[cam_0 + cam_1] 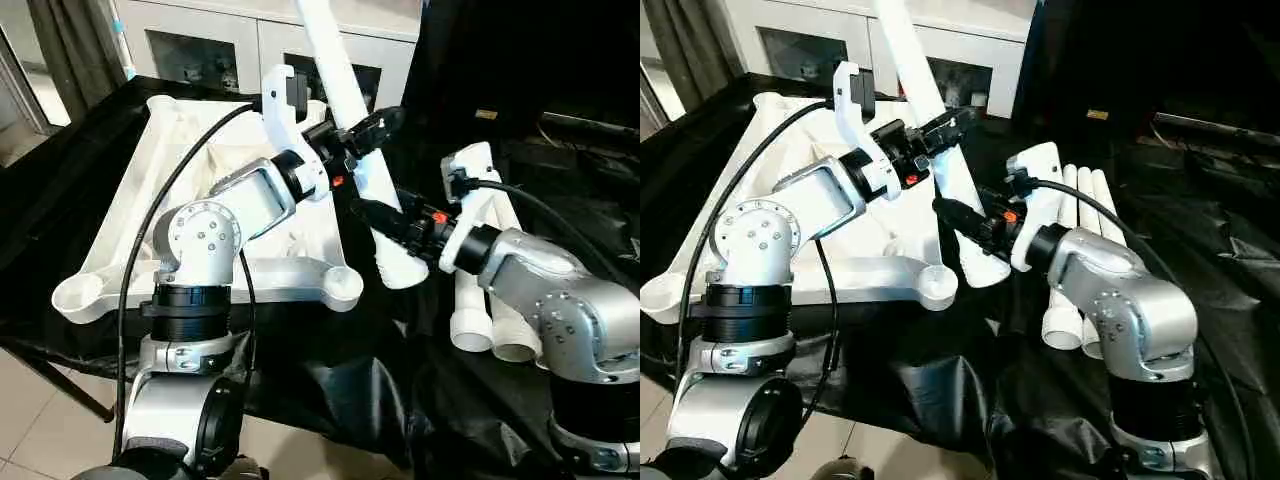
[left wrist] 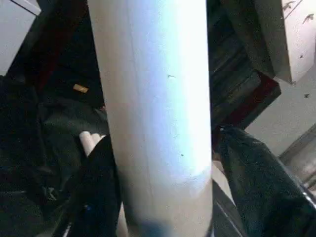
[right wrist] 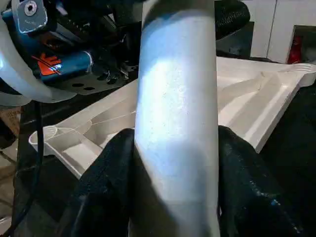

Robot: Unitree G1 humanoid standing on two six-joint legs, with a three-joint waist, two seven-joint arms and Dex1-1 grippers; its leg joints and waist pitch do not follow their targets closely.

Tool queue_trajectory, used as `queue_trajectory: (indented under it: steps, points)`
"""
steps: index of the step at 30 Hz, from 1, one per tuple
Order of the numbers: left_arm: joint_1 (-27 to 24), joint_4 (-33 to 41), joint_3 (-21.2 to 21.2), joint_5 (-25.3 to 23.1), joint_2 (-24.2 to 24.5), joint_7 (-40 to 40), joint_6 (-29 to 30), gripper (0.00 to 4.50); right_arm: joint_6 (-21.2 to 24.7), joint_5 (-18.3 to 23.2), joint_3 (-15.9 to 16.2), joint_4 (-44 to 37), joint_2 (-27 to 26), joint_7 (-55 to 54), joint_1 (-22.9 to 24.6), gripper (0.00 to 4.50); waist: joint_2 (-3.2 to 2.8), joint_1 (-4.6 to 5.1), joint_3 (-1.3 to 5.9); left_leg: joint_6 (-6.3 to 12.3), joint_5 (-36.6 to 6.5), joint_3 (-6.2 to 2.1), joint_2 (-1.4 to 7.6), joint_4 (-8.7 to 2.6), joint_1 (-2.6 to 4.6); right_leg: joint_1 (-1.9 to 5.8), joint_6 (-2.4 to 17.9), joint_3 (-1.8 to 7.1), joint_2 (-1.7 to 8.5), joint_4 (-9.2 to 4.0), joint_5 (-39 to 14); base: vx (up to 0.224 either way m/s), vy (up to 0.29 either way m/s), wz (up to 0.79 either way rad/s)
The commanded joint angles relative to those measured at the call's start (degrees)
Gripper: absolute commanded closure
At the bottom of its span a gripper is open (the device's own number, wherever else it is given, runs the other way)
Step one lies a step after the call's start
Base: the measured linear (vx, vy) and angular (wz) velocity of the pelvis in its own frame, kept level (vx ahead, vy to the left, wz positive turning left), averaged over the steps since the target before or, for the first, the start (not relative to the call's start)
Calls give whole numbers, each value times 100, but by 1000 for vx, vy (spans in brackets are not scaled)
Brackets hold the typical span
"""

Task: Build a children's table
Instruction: Pick table leg

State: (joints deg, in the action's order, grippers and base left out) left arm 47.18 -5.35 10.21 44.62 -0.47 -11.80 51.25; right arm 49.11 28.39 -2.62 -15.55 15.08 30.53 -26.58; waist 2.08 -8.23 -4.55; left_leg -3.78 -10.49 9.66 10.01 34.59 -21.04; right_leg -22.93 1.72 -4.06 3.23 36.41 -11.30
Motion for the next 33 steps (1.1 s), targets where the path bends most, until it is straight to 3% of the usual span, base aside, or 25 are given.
queue_trajectory:
  steps: [1,9,11,12,16,17,18,20,22,26,30,33]
  points:
    - [37,172,-124,-56,-24,62,94,185,-112,-76,-1,5,-18,-87,-43,262,-66,2,505,-41,-471,-115,256,-335,19,398,773,329,481,-441,-466,0,0,0]
    - [59,161,-97,-90,-68,189,59,249,-226,-57,18,68,-76,-173,-39,262,-78,9,499,-64,-545,-115,255,-343,26,391,762,330,477,-458,-553,0,0,0]
    - [51,207,-107,-64,-75,150,83,252,-233,-49,15,65,-78,-179,-34,262,-76,7,501,-62,-524,-116,254,-340,21,396,771,330,480,-452,-509,0,0,0]
    - [54,216,-103,-54,-77,135,93,254,-238,-49,15,71,-81,-187,-39,262,-109,1,505,-67,-519,-122,256,-338,23,394,782,329,483,-443,-481,0,0,0]
    - [66,234,-78,-31,-101,120,113,261,-283,-58,12,81,-87,-246,-40,262,-89,10,508,-35,-503,-117,251,-334,19,401,813,326,473,-445,-407,0,0,0]
    - [72,241,-69,12,-107,74,107,262,-306,-56,9,84,-80,-257,-41,262,-129,2,510,-36,-495,-123,253,-333,20,398,824,326,478,-435,-391,0,0,0]
    - [79,246,-60,48,-111,37,103,263,-331,-58,6,88,-74,-269,-43,262,-105,10,511,-24,-501,-118,253,-333,17,404,832,325,479,-445,-397,0,0,0]
    - [103,246,-62,78,-83,-38,114,263,-378,-80,-1,98,-69,-297,-56,262,-117,8,511,5,-481,-114,247,-328,13,398,839,327,474,-447,-404,0,0,0]
    - [125,237,-70,81,-56,-94,121,264,-389,-74,-18,114,-70,-312,-68,206,-156,3,515,11,-517,-116,243,-329,12,397,810,323,474,-460,-525,0,0,0]
    - [168,209,-180,-7,71,-279,109,264,-326,18,-90,131,-63,-288,-84,173,-171,4,517,-5,-530,-113,240,-331,12,387,765,322,469,-472,-626,0,0,0]
    - [239,184,-611,-209,498,-1019,32,264,-137,288,-210,97,91,-59,-103,139,-187,-1,515,16,-543,-118,243,-350,25,371,681,322,459,-481,-684,0,0,0]
    - [337,197,-1016,-315,926,-1839,5,264,181,636,-225,26,498,484,-110,107,-197,-15,519,8,-552,-114,249,-347,29,382,660,330,461,-470,-705,0,0,0]
